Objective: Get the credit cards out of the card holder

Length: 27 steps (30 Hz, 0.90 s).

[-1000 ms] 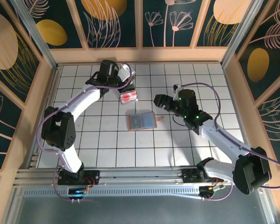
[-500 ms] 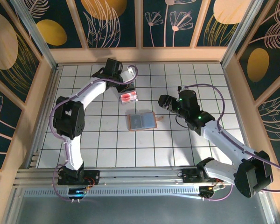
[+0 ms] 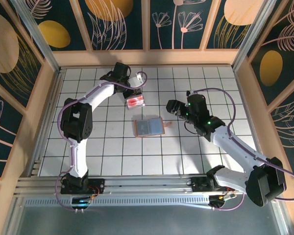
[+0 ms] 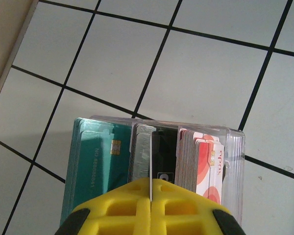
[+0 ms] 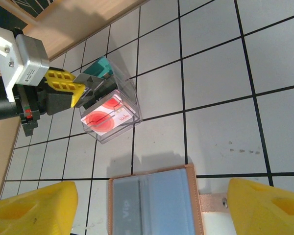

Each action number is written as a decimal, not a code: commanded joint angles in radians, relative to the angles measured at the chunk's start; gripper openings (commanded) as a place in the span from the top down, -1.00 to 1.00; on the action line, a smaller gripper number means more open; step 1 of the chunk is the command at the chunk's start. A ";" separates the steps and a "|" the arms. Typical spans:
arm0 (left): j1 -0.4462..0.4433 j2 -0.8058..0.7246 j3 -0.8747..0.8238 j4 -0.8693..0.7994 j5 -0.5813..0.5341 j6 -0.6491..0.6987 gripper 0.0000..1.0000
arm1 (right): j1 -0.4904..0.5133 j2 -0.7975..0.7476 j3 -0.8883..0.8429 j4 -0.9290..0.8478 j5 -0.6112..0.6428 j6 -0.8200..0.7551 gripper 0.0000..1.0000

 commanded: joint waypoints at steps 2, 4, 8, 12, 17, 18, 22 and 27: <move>0.009 0.040 0.052 -0.043 -0.001 0.038 1.00 | -0.004 0.002 0.041 -0.006 0.028 0.016 -0.60; 0.009 0.051 0.065 -0.052 -0.002 0.043 1.00 | -0.003 0.001 0.041 -0.007 0.028 0.017 -0.60; 0.011 0.067 0.089 -0.067 -0.004 0.049 1.00 | -0.004 0.001 0.037 -0.003 0.028 0.021 -0.60; 0.011 0.079 0.104 -0.083 -0.006 0.054 1.00 | -0.004 -0.002 0.034 -0.005 0.028 0.023 -0.60; 0.011 0.090 0.112 -0.089 -0.015 0.058 1.00 | -0.004 -0.006 0.029 -0.001 0.028 0.023 -0.60; 0.011 0.092 0.115 -0.092 -0.015 0.061 1.00 | -0.003 -0.005 0.029 -0.001 0.028 0.023 -0.59; 0.011 0.098 0.123 -0.091 -0.021 0.066 1.00 | -0.004 -0.007 0.027 0.007 0.024 0.023 -0.60; 0.011 0.120 0.160 -0.110 -0.037 0.068 1.00 | -0.003 -0.004 0.021 0.017 0.014 0.028 -0.60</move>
